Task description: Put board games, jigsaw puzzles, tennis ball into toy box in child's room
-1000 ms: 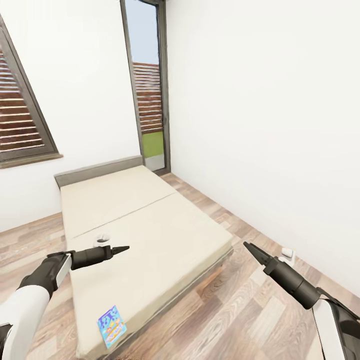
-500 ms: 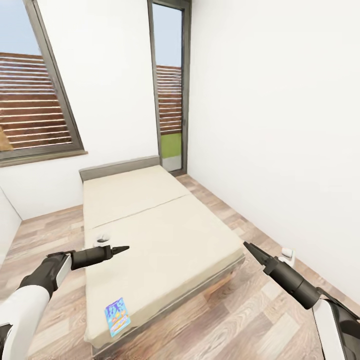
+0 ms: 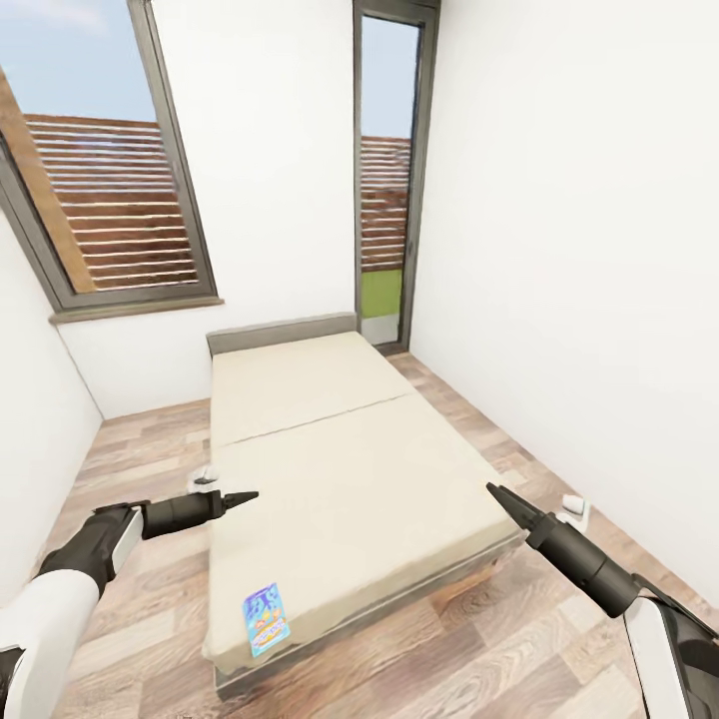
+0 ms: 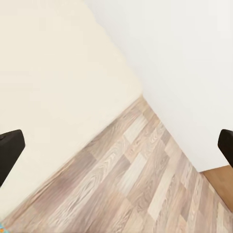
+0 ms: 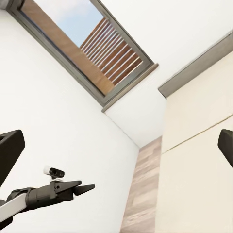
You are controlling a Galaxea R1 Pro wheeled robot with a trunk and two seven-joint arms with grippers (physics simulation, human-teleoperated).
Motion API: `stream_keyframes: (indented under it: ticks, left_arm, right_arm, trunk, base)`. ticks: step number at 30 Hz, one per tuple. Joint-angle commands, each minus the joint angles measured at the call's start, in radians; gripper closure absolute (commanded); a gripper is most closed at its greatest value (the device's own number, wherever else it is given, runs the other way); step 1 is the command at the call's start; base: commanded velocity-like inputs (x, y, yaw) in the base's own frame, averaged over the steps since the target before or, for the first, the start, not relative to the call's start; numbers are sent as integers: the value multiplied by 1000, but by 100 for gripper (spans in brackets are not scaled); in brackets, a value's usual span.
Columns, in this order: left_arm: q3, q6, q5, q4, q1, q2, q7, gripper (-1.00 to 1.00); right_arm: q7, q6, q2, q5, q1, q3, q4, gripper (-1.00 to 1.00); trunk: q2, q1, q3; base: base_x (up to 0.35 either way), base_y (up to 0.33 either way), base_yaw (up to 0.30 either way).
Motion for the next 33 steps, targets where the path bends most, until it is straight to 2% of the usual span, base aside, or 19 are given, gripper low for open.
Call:
stream_keyframes:
  ticks: [1,29,33]
  left_arm:
    - [4,10,-2,0,-1,-1,-4,-100]
    - [4,10,-3,0,-1,-1,-3,-100]
    - [4,10,-2,0,-1,-1,-3,-100]
  right_arm:
    - [1,7,0,-5,-1,-1,0,-100]
    - [-1,7,0,-5,-1,1,0,-100]
    - [-1,8,1,11,-1,1,0,-100]
  trunk:
    - [-2,1,-2]
    - [-2,1,17]
    - [-2,1,19]
  base:
    - [0,0,267]
    - [0,0,267]
    - [0,0,267]
